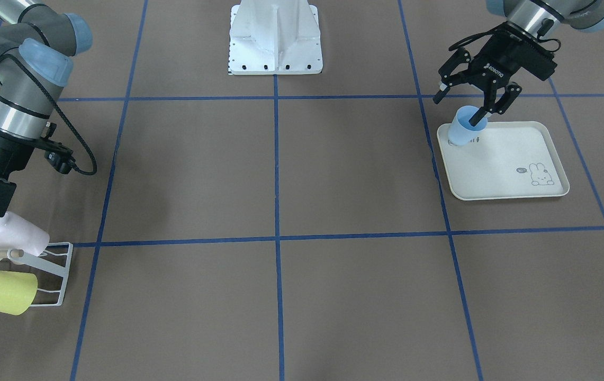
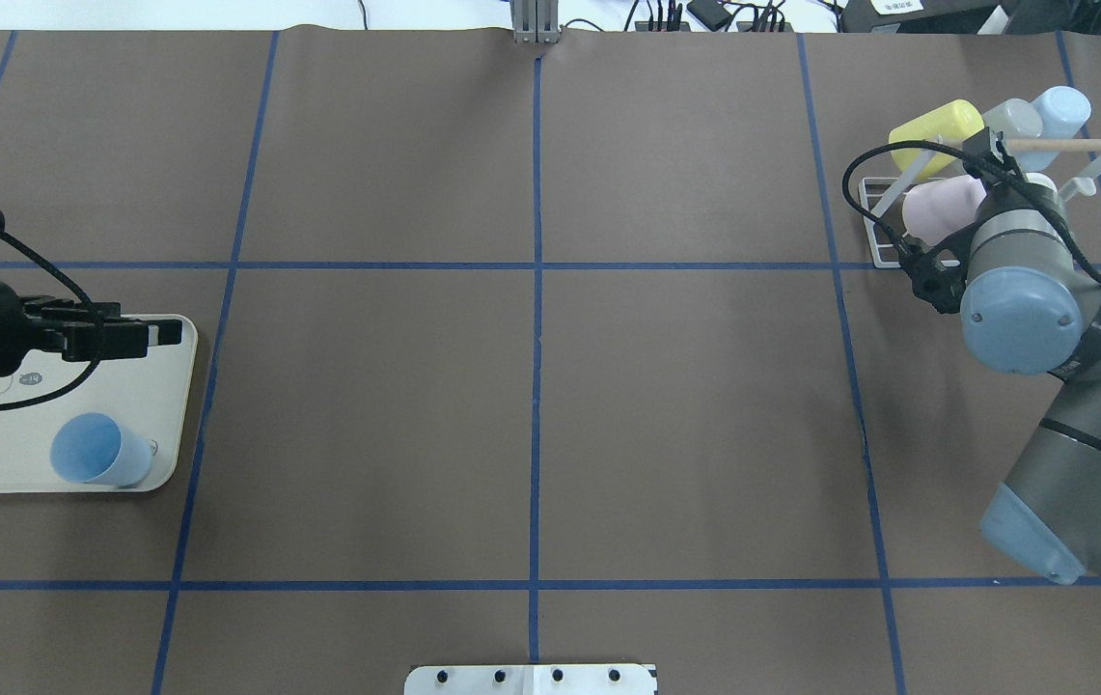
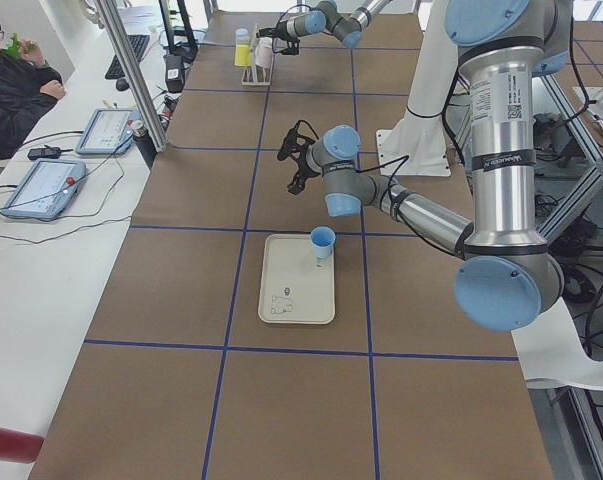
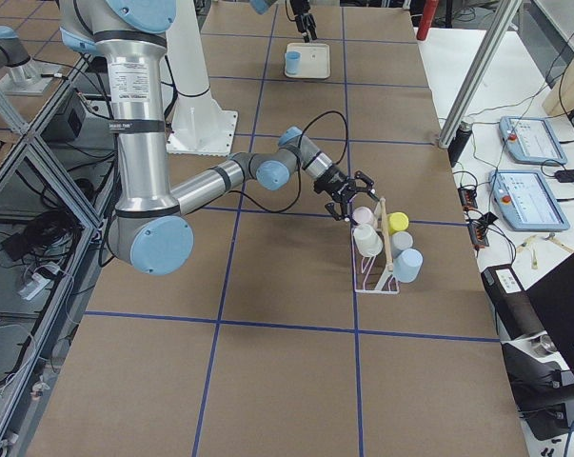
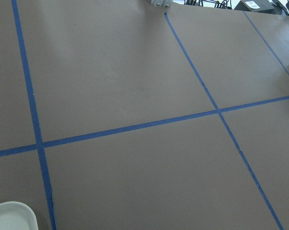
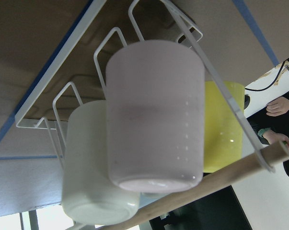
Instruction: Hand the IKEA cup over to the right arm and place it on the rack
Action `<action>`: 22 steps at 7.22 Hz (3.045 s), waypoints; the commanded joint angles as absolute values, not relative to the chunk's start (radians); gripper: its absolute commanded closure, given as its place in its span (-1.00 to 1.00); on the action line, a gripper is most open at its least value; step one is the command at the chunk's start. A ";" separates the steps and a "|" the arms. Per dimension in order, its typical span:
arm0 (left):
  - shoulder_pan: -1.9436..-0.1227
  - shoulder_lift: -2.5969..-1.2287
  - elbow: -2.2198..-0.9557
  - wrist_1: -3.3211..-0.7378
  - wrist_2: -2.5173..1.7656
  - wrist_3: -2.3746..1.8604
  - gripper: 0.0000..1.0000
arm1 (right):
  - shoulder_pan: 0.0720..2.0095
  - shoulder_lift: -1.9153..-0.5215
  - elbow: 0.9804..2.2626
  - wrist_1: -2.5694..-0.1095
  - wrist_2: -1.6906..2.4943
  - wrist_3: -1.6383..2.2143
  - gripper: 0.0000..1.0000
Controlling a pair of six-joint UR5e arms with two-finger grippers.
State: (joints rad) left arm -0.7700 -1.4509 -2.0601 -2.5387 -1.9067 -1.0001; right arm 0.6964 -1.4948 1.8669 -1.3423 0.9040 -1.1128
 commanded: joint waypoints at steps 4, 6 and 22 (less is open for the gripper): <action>-0.773 -1.379 -2.060 -2.536 -1.891 -0.924 -1.00 | 0.657 -1.479 1.985 -1.338 1.027 -0.621 -1.00; -0.773 -1.324 -2.060 -2.533 -1.796 -0.877 -1.00 | 0.623 -1.448 2.022 -1.336 1.148 -0.259 -1.00; -0.546 -1.229 -1.956 -2.536 -1.647 -0.979 0.37 | 0.385 -1.255 1.991 -0.977 1.457 0.522 -1.00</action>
